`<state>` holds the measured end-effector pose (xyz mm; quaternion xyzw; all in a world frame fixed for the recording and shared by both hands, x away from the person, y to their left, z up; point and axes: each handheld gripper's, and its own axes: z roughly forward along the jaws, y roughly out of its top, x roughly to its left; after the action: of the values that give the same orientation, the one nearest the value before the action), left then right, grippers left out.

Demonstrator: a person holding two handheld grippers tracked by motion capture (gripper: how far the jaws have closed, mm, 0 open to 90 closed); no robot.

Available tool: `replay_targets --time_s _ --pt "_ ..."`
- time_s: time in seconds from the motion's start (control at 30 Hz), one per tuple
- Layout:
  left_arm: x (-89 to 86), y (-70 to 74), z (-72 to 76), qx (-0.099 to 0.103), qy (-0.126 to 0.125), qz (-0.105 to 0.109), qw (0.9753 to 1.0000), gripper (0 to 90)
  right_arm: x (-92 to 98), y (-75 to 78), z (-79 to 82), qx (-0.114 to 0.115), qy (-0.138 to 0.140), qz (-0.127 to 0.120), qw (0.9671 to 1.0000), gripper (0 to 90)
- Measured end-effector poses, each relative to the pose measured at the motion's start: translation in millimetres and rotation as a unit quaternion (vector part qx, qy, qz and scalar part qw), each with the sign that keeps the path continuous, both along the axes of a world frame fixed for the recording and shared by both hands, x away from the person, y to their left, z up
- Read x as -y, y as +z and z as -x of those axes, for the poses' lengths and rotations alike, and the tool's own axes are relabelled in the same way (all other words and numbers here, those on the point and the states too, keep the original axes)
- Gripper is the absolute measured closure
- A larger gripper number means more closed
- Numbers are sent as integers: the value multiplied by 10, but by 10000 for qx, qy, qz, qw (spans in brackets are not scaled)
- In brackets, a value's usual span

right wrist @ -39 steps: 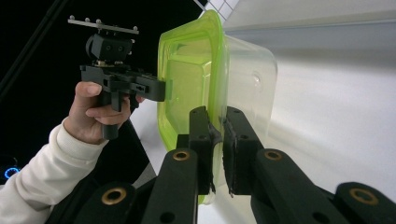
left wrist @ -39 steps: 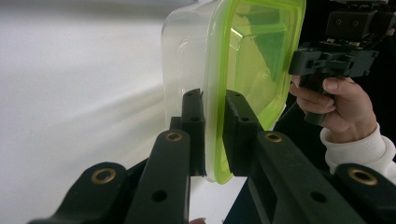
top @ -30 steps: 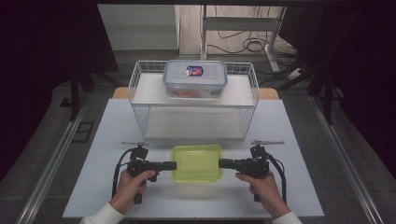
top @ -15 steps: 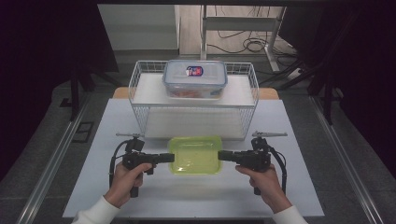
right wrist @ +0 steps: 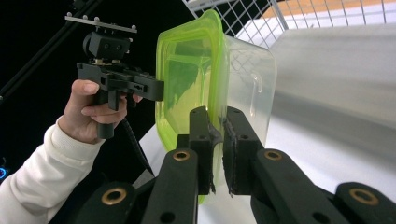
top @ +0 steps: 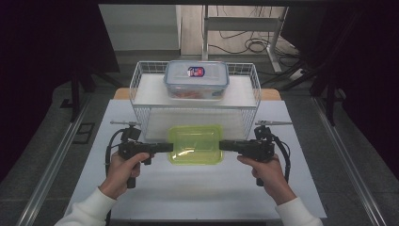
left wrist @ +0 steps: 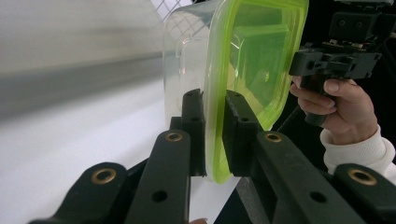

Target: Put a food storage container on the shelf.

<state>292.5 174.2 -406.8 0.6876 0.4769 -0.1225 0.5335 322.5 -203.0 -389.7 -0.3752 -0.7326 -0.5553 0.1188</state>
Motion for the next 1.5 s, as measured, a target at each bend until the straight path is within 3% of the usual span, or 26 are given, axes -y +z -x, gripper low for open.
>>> replay_targets --time_s 0.37,1.5 --pt "15 319 -73 225 11 -79 9997 806 4 284 -59 177 -28 -34 9998 825" --pt "-13 1025 -564 479 -12 -163 9987 807 -13 913 -466 373 -170 -141 9991 826"
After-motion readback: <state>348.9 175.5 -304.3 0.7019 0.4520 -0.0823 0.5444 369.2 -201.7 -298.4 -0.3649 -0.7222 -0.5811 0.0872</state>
